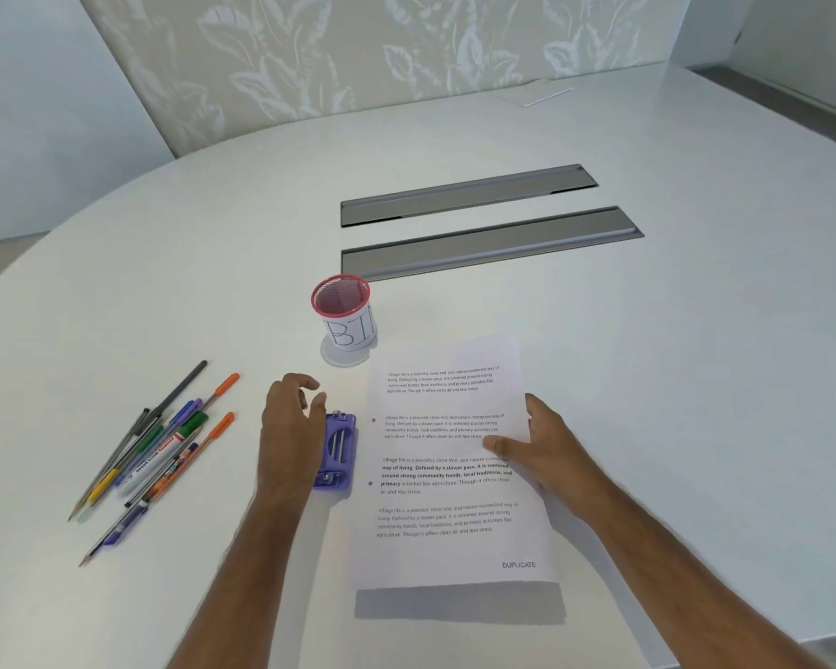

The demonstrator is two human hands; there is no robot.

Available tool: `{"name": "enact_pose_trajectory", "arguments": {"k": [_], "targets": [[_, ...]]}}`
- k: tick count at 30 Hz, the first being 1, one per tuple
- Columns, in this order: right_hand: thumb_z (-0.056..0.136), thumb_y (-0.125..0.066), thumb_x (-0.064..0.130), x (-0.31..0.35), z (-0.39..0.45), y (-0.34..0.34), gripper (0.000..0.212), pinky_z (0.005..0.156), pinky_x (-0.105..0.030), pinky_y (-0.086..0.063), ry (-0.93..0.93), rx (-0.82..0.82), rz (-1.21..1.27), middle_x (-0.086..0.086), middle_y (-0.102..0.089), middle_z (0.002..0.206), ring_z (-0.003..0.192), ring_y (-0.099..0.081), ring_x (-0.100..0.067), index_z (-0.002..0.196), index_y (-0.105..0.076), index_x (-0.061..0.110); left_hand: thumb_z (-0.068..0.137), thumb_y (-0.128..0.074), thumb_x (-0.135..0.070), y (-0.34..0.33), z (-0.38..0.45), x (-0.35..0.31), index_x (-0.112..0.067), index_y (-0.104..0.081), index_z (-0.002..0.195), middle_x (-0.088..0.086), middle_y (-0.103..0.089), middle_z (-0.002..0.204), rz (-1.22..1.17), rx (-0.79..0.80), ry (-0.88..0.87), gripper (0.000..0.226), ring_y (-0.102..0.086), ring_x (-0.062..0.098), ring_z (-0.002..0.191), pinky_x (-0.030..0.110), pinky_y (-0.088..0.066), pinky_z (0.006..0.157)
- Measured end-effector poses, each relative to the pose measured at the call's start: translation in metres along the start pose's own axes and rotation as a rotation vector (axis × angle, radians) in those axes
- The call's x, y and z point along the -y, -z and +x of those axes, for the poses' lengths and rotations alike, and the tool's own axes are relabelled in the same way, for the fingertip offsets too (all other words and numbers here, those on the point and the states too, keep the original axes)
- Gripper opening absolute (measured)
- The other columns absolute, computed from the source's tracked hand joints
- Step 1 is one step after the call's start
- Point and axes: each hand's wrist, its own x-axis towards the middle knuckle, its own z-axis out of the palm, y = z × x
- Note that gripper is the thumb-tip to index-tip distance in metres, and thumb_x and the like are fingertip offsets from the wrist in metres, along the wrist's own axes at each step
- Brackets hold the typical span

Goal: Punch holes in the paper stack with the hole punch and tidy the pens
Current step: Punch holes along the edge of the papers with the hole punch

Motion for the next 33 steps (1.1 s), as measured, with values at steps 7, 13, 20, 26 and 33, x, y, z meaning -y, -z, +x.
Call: {"name": "enact_pose_trajectory", "arguments": {"k": [7, 13, 20, 26, 33], "targets": [[0.089, -0.084, 0.007, -0.006, -0.008, 0.021, 0.046, 0.083, -0.027, -0.064, 0.016, 0.013, 0.003, 0.009, -0.081, 0.118, 0.108, -0.078, -0.015, 0.127, -0.064, 0.026, 0.101, -0.058, -0.012, 0.017, 0.001, 0.019, -0.024, -0.055, 0.108, 0.002, -0.050, 0.100, 0.054, -0.026, 0.066, 0.015, -0.052, 0.014, 0.082, 0.020, -0.039, 0.055], [0.088, -0.084, 0.008, -0.007, -0.012, 0.042, 0.050, 0.098, -0.046, -0.061, -0.006, -0.021, -0.011, 0.004, -0.080, 0.121, 0.110, -0.078, -0.018, 0.131, -0.063, 0.022, 0.101, -0.059, -0.012, 0.024, 0.000, 0.032, -0.024, -0.055, 0.109, 0.003, -0.051, 0.102, 0.071, -0.024, 0.103, 0.015, -0.055, 0.021, 0.087, 0.022, -0.040, 0.052], [0.088, -0.083, 0.003, -0.010, -0.018, 0.063, 0.049, 0.101, -0.050, -0.058, 0.001, -0.048, 0.024, -0.002, -0.080, 0.121, 0.111, -0.078, -0.023, 0.131, -0.063, 0.015, 0.100, -0.060, -0.013, 0.025, 0.000, 0.044, -0.024, -0.054, 0.109, 0.001, -0.051, 0.101, 0.066, -0.015, 0.121, 0.016, -0.054, 0.018, 0.088, 0.019, -0.038, 0.054], [0.088, -0.082, 0.003, -0.008, -0.021, 0.079, 0.048, 0.093, -0.038, -0.064, 0.016, -0.044, 0.053, -0.003, -0.081, 0.120, 0.110, -0.078, -0.024, 0.131, -0.062, 0.013, 0.099, -0.061, -0.015, 0.026, 0.002, 0.046, -0.024, -0.055, 0.107, -0.002, -0.054, 0.098, 0.077, -0.009, 0.120, 0.013, -0.057, 0.018, 0.087, 0.018, -0.036, 0.054], [0.079, -0.086, 0.013, 0.007, -0.025, 0.094, 0.056, 0.081, -0.029, -0.065, 0.074, -0.028, 0.058, -0.003, -0.081, 0.119, 0.109, -0.079, -0.024, 0.129, -0.063, 0.016, 0.096, -0.066, -0.015, 0.035, 0.003, 0.025, -0.019, -0.064, 0.096, 0.000, -0.065, 0.096, 0.194, -0.124, -0.071, 0.005, -0.059, 0.022, 0.091, 0.041, -0.050, 0.081]]}}
